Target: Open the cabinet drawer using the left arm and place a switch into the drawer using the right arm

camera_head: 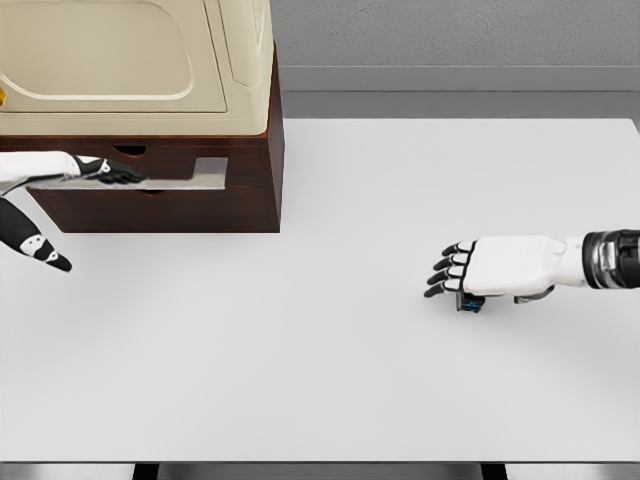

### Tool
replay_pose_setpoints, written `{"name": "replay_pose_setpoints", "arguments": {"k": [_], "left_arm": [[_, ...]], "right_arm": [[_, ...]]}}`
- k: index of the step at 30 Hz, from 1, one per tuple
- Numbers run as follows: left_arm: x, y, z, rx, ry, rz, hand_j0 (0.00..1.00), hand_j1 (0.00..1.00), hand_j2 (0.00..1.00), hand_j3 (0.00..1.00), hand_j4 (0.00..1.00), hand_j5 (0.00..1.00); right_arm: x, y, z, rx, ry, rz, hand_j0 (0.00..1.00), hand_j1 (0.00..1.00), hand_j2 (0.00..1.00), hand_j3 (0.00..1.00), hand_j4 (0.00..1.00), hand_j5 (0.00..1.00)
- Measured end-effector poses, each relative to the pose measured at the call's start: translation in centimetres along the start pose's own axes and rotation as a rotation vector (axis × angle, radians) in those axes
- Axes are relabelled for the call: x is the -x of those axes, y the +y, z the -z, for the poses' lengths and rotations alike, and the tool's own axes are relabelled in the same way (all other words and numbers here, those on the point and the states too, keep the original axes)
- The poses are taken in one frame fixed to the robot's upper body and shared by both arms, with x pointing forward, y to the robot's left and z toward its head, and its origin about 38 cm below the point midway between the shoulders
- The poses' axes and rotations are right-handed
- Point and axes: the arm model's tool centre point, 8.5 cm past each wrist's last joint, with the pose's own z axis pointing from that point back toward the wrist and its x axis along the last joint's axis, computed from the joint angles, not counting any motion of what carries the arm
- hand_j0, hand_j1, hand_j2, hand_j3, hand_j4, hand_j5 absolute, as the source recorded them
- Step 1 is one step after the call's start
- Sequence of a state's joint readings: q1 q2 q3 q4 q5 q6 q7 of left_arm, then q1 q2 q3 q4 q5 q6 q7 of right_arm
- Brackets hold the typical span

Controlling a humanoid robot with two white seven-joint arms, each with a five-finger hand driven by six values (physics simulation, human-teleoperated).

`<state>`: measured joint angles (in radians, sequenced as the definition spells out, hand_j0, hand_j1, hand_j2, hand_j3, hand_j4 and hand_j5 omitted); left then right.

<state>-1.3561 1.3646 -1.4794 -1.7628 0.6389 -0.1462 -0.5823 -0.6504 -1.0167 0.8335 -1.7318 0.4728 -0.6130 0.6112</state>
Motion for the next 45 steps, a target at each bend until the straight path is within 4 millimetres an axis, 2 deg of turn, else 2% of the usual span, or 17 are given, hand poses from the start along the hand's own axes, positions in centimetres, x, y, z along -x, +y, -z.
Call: {"name": "replay_pose_setpoints", "arguments": {"k": [7, 15, 26, 38, 45], "left_arm": [[0.5, 0.4, 0.5, -0.044, 0.051, 0.011, 1.00, 1.00, 1.00, 1.00, 1.00, 1.00], [1.1, -0.2, 1.0, -0.043, 0.084, 0.038, 1.00, 1.00, 1.00, 1.00, 1.00, 1.00], [1.3, -0.6, 1.2, -0.061, 0.070, 0.009, 1.00, 1.00, 1.00, 1.00, 1.00, 1.00], [2.2, -3.0, 1.4, 0.029, 0.030, 0.014, 1.00, 1.00, 1.00, 1.00, 1.00, 1.00], [2.2, -3.7, 0.5, 0.061, 0.000, 0.023, 1.00, 1.00, 1.00, 1.00, 1.00, 1.00]], "right_arm": [[0.0, 0.1, 0.1, -0.004, 0.002, -0.003, 1.00, 1.00, 1.00, 1.00, 1.00, 1.00], [0.2, -0.2, 0.1, 0.000, 0.007, -0.008, 1.00, 1.00, 1.00, 1.00, 1.00, 1.00], [0.3, -0.2, 0.3, 0.000, 0.006, -0.010, 1.00, 1.00, 1.00, 1.00, 1.00, 1.00], [0.3, -0.2, 0.3, -0.001, 0.007, -0.010, 0.99, 0.99, 0.99, 0.99, 0.99, 0.99], [0.3, -0.2, 0.3, -0.001, 0.007, -0.010, 1.00, 1.00, 1.00, 1.00, 1.00, 1.00]]}}
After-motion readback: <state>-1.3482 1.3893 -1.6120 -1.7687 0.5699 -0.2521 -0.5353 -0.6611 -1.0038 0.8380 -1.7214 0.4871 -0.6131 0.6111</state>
